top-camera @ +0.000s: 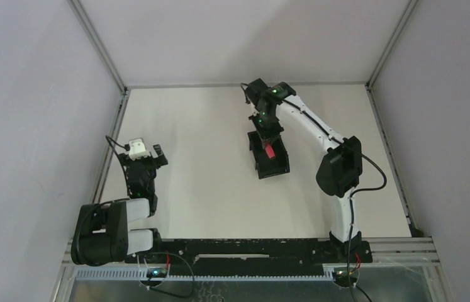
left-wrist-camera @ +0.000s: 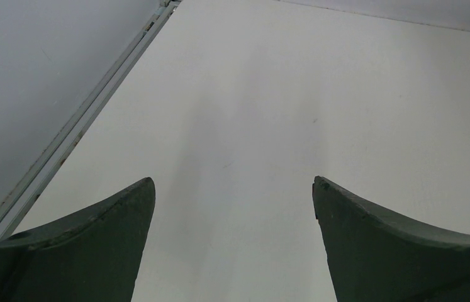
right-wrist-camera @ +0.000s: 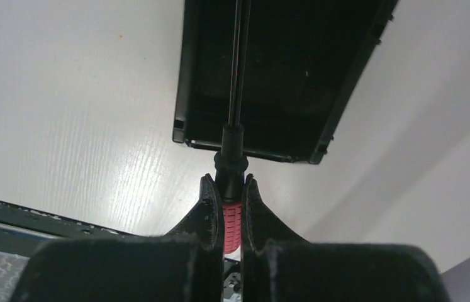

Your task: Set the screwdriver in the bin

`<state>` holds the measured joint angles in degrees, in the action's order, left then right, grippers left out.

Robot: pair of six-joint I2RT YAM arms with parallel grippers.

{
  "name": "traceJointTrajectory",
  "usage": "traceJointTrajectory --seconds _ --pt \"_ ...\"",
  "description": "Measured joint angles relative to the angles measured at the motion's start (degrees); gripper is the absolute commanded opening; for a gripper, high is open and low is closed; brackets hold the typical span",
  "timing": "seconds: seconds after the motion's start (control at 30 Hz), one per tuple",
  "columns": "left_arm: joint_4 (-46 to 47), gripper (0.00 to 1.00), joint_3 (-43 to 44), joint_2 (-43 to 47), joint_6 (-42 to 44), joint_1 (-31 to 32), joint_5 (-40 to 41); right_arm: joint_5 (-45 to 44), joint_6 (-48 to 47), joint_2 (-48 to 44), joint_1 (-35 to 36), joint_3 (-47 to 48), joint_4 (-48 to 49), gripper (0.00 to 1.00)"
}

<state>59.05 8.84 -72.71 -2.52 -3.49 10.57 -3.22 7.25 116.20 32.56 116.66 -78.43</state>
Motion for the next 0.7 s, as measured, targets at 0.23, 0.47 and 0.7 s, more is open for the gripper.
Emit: traceJointTrajectory --seconds 0.23,0.47,0.7 --pt "0.0 1.0 0.0 0.0 0.0 0.0 0.0 -2.54 -5.95 0.07 1.88 -10.88 10.56 0.0" --pt "0.0 1.0 0.0 0.0 0.0 0.0 0.0 -6.43 -9.55 2.75 2.05 -18.25 20.04 0.04" --pt "0.0 1.0 0.0 0.0 0.0 0.0 0.0 -8.39 -10.54 5.03 2.1 -19.78 25.86 0.29"
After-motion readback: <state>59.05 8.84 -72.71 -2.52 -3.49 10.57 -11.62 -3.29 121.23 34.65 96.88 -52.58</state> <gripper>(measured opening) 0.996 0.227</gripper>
